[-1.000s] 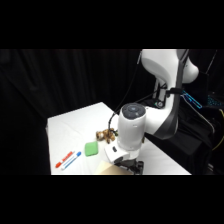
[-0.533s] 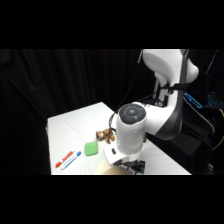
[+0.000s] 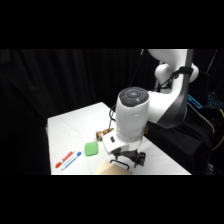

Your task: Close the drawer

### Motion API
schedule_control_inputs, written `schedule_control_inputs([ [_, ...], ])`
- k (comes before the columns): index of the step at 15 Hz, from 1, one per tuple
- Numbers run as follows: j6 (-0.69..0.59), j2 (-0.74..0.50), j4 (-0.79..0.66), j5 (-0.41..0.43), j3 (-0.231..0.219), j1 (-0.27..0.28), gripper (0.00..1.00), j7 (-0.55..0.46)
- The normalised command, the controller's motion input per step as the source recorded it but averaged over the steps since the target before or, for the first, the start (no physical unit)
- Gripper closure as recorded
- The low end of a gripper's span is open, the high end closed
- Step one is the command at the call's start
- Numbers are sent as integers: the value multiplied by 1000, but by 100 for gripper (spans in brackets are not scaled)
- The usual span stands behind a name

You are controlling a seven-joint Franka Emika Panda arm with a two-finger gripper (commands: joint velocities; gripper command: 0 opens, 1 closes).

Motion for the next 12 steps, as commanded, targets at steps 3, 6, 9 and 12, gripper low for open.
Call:
schedule_control_inputs([
  [3,-223,-433,-198,76,46,-132,0,-24],
  [6,-241,-376,-109,132,48,-122,0,-30],
  [9,-203,-303,-39,146,33,-104,0,-35],
  [12,-205,-224,20,155,24,-80,0,-24],
])
